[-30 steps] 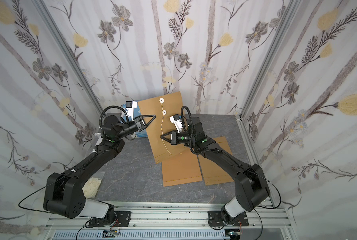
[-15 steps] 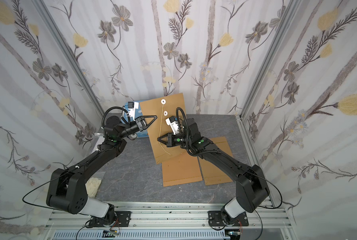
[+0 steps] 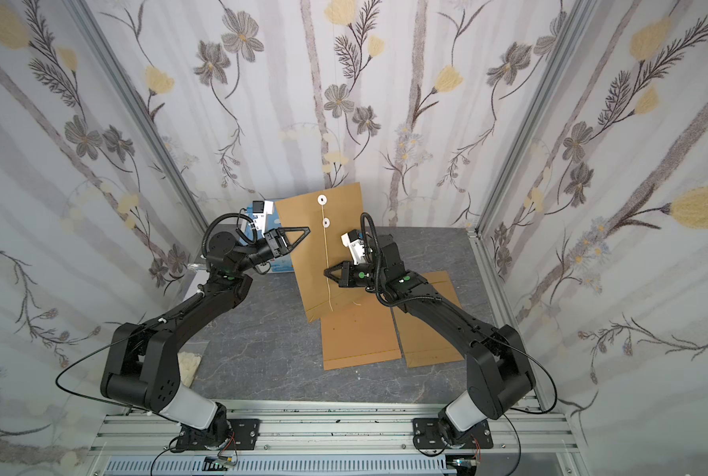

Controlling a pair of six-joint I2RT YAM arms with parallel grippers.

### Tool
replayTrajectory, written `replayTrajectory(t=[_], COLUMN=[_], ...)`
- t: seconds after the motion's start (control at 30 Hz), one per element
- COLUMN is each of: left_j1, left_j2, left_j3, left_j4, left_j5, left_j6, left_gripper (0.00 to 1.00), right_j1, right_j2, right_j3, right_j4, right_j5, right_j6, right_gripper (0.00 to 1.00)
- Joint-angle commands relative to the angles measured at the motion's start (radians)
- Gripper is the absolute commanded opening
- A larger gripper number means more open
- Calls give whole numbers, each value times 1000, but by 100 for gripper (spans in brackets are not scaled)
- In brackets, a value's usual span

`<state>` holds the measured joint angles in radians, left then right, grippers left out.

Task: Close the mouth of the file bag
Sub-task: Close the file bag.

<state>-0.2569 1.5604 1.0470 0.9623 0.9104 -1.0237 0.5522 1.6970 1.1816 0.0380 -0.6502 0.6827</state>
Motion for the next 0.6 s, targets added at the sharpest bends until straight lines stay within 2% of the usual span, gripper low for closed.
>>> replayTrajectory(t=[0.0,0.13,0.3,0.43,0.57], left_j1=[2,3,4,3,3], left_j2=[7,13,17,19,22], left_j3=[11,13,17,18,21], left_j4=[147,144,101,104,116], left_j5=[13,15,14,7,11], left_j6=[-61,-62,-32,-36,-47], left_gripper=[0,0,0,0,0], right_j1=[-14,-34,-5,2,10], right_j2=[-14,-25,-34,-33,-15], right_j3=[-8,-12,-6,-39,-54], right_j4=[-25,-47,-47,43,121], right_j5=[-18,-23,-41,-100,-164], right_j6=[4,-7,-34,-14,8], right_gripper=[0,0,0,0,6])
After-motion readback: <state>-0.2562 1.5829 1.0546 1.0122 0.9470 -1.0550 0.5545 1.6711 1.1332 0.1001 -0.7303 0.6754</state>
